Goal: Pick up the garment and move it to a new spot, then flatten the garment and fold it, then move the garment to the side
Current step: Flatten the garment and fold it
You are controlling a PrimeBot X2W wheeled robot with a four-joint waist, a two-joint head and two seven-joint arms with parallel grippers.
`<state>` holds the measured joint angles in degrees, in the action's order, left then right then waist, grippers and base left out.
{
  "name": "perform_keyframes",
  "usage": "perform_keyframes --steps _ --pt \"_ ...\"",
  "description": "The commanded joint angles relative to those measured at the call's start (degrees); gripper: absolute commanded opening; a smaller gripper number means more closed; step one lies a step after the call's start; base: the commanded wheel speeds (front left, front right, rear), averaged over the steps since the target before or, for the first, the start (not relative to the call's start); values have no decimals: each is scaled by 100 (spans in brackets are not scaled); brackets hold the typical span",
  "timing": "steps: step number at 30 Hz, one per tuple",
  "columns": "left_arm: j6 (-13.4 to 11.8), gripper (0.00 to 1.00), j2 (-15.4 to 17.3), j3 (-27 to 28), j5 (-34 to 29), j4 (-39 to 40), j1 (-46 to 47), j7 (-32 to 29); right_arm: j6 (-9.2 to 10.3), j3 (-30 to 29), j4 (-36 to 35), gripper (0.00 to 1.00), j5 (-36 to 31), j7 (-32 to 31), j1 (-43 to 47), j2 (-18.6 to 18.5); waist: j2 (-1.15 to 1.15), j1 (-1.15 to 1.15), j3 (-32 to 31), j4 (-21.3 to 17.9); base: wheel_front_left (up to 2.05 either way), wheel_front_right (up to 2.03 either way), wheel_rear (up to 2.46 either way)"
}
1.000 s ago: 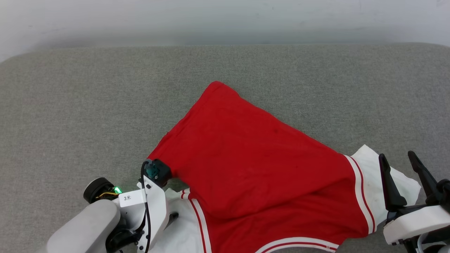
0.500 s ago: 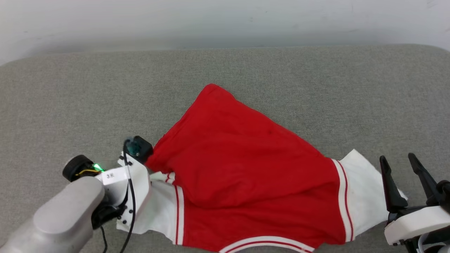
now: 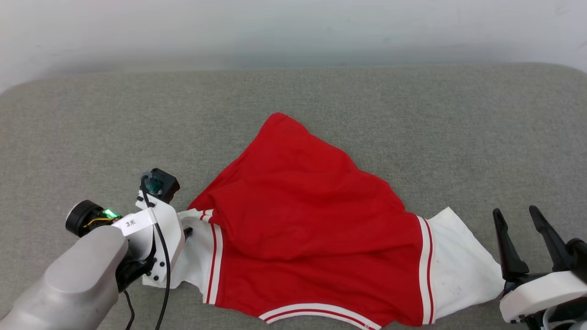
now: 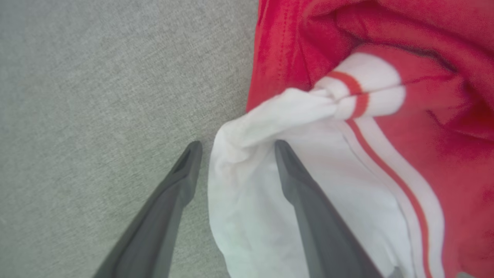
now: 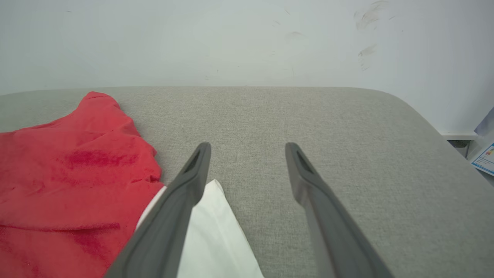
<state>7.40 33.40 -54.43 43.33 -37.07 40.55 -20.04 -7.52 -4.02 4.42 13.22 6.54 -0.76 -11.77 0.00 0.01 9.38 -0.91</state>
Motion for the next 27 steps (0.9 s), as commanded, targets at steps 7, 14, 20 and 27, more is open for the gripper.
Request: perform_keyframes --steps 7,14,20,27 --pt "1 100 181 58 583 409 204 -278 7 5 138 100 75 87 155 41 0 -1 -365 286 0 0 0" --pt "1 100 627 65 1246 1131 326 -1270 6 23 226 100 94 127 190 73 0 -1 -513 464 0 0 0" --pt "-53 100 720 16 1669 1360 179 -1949 6 77 260 100 108 134 96 42 0 -1 -506 468 0 0 0" --pt "-149 100 676 -183 1713 1182 -125 -2146 6 106 224 100 127 88 12 -79 0 -1 -333 333 0 0 0"
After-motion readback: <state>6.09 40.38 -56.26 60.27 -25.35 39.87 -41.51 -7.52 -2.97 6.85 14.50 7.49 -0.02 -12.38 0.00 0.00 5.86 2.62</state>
